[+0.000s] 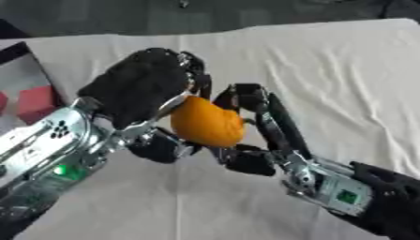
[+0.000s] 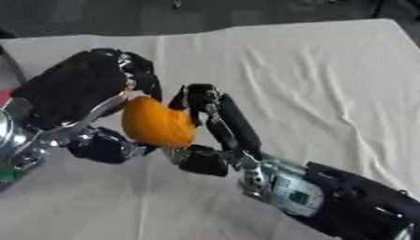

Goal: Pick up the objects with one hand, pass them to the other hand, and then place them into the box on the other side of the table.

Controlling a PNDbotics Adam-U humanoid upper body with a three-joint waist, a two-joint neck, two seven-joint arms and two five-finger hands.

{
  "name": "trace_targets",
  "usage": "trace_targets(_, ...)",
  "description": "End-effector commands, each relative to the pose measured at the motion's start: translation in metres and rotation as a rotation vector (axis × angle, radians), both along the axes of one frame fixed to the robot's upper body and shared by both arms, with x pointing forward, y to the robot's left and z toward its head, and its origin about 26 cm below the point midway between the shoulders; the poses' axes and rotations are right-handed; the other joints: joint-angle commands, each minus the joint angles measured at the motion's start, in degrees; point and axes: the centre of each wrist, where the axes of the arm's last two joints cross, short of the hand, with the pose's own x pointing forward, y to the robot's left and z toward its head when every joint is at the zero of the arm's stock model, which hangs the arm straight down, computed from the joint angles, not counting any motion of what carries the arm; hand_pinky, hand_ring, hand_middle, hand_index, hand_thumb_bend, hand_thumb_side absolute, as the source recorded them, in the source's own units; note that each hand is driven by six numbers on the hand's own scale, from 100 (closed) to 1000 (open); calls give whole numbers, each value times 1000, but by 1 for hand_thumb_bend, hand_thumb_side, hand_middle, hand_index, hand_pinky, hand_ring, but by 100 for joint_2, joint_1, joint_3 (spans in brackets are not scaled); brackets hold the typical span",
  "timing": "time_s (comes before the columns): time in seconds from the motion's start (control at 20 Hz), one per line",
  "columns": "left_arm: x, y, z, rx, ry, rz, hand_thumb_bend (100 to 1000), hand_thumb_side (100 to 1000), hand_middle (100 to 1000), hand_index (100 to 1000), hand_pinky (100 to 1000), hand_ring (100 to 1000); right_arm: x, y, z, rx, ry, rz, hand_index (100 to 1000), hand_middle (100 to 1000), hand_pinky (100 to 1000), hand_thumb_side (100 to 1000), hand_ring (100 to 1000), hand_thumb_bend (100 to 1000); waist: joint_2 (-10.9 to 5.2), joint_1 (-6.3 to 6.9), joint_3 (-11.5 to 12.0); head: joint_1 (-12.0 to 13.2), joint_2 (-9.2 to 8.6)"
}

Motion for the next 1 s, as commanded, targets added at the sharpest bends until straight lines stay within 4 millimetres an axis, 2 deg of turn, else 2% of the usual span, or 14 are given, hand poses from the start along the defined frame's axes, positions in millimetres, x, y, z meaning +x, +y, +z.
trace_targets(0.05, -11, -2, 12, -45, -13, -45, 468, 165, 458, 551, 724, 534, -2, 2, 1, -12, -5, -1, 486, 427, 233, 100, 583, 331, 6, 51, 2, -10, -4)
trace_targets(0.25, -8, -3, 10, -21, -9, -28, 431, 100, 424, 513, 718, 519, -3, 3, 0, -15, -6, -3, 488, 428, 232, 100, 584, 329, 9, 48, -4, 2, 0)
trace_targets(0.7, -6, -5, 7, 22, 0, 3, 270, 134, 366, 450, 722, 514, -4, 3, -2, -15, -7, 1, 515, 444, 254, 100, 596, 348, 1, 56, -18, -6, 2)
trace_targets(0.95, -5, -5, 7, 13, 4, 8, 245, 146, 344, 429, 723, 508, -3, 3, -1, -18, -17, -13, 558, 479, 280, 100, 620, 431, -3, 52, -25, -24, 19)
trace_targets(1.0, -5, -5, 7, 12, 4, 9, 242, 150, 340, 426, 720, 507, -3, 3, -1, -19, -20, -18, 584, 494, 288, 100, 629, 473, -4, 51, -25, -27, 23)
